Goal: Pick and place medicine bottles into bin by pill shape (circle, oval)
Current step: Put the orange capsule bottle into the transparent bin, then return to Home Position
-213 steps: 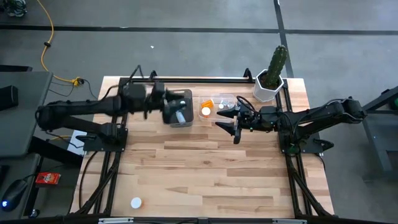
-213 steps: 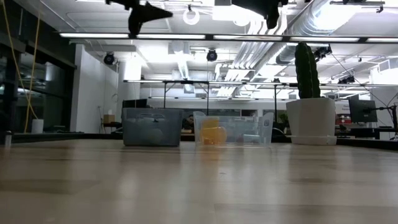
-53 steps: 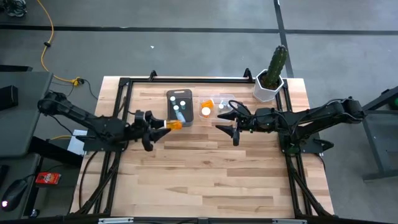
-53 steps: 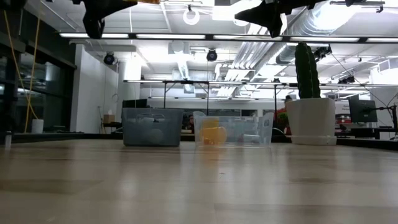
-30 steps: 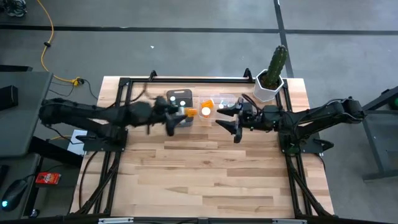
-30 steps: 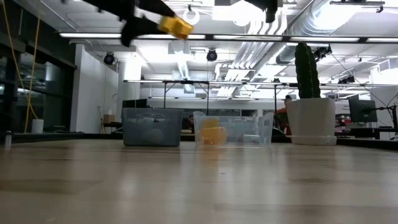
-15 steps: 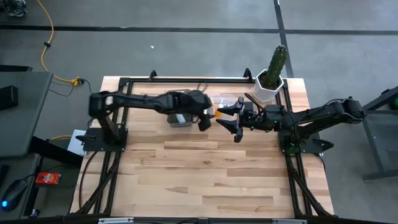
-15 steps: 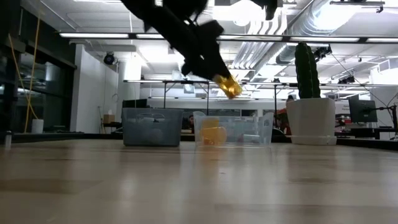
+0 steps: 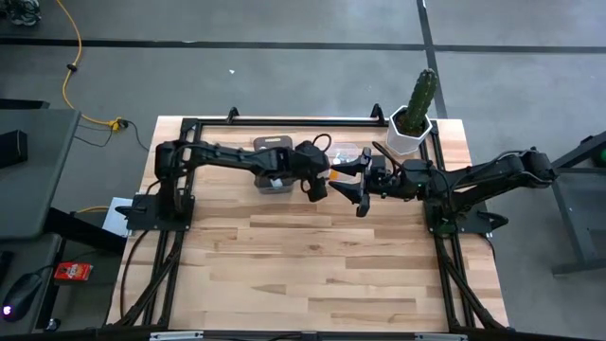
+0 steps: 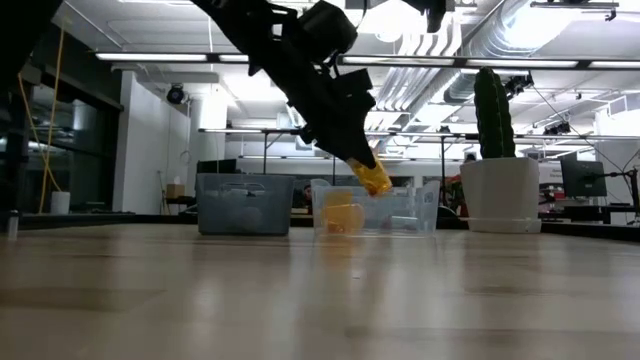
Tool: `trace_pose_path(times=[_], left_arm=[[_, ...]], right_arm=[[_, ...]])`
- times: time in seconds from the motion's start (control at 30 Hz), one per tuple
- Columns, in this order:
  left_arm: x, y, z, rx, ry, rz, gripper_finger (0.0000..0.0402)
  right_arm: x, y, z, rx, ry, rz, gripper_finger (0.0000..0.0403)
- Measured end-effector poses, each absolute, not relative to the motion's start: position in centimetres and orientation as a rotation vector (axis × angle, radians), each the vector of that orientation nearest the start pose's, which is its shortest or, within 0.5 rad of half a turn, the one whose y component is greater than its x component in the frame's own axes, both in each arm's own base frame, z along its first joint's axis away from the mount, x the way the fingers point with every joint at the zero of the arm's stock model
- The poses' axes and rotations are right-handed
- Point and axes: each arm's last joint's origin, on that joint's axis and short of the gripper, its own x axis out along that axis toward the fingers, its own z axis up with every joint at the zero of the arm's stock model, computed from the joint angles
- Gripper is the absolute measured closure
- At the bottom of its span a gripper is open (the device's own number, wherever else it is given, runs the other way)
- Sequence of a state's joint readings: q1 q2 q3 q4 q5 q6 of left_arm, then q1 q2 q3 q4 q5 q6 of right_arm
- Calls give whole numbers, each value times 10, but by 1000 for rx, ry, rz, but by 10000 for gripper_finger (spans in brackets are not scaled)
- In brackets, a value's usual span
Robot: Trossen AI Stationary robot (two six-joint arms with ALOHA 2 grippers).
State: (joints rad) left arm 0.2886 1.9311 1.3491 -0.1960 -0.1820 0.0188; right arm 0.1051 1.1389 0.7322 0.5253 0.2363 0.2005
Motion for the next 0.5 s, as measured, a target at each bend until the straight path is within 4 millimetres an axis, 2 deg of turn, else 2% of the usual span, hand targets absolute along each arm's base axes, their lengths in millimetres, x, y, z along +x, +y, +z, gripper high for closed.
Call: trace_pose_path(times=[0.17,0.5], left_arm=[[400,126,197,-13,796,477,189],[401,124,197,-4,799,435,145]], right_arm=[[253,20,313,220,-130,-119,176],[253,20,313,220,-129,-119,176]])
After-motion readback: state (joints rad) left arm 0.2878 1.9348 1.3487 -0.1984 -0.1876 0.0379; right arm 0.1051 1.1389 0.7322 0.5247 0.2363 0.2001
